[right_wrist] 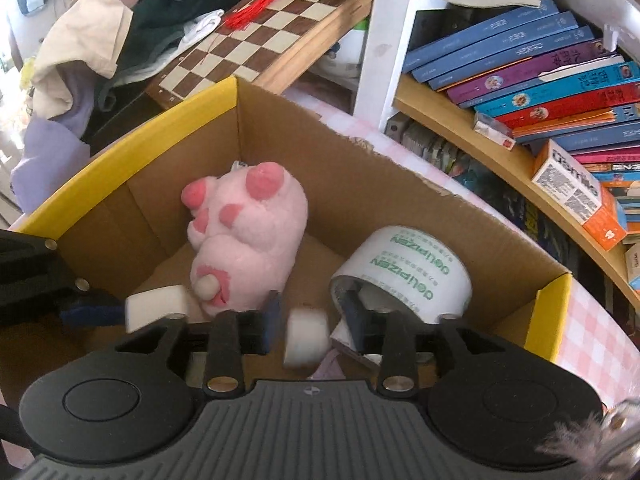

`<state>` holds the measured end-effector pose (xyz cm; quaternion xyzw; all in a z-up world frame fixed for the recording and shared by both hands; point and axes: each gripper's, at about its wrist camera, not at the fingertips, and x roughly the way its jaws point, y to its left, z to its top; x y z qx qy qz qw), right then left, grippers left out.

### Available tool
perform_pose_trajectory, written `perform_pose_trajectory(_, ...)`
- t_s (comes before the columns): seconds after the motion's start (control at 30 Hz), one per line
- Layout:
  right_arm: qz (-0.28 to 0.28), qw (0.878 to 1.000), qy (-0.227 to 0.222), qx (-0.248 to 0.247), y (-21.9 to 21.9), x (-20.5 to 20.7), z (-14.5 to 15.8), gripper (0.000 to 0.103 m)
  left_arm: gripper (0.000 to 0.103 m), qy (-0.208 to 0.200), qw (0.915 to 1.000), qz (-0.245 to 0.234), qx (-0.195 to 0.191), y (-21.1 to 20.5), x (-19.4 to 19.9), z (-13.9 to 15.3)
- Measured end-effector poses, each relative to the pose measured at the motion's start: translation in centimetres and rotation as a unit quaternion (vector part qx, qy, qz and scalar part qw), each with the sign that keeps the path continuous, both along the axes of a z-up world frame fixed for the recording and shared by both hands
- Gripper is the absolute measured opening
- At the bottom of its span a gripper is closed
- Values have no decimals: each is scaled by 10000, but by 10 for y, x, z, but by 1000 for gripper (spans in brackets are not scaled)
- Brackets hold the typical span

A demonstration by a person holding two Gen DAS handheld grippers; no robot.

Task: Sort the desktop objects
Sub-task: 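Open the right gripper releasing the adapter while the left gripper lowers and releases the block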

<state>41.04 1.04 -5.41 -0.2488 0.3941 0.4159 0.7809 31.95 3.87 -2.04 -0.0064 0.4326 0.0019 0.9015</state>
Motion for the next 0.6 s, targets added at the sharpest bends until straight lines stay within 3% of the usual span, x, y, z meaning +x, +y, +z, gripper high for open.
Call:
perform_pose_trajectory(0.03, -7, 10000, -29, 26, -1, 0, 1, 56, 58, -19, 10000, 42, 86, 0, -1, 1)
perform_pose_trajectory(0.27, -114, 9995, -7, 284, -10, -4, 11, 64, 73, -211, 9998, -34, 51, -4, -5, 9)
perform_pose_trajectory(0.33, -163, 9991, 20, 402, -15, -6, 15, 69, 88, -325, 9994, -37, 102, -7, -8, 14)
perform_pose_trajectory(0.6, -417, 9946, -76, 943, -38, -16, 41, 74, 88, -681, 9976, 116, 55, -7, -21, 33)
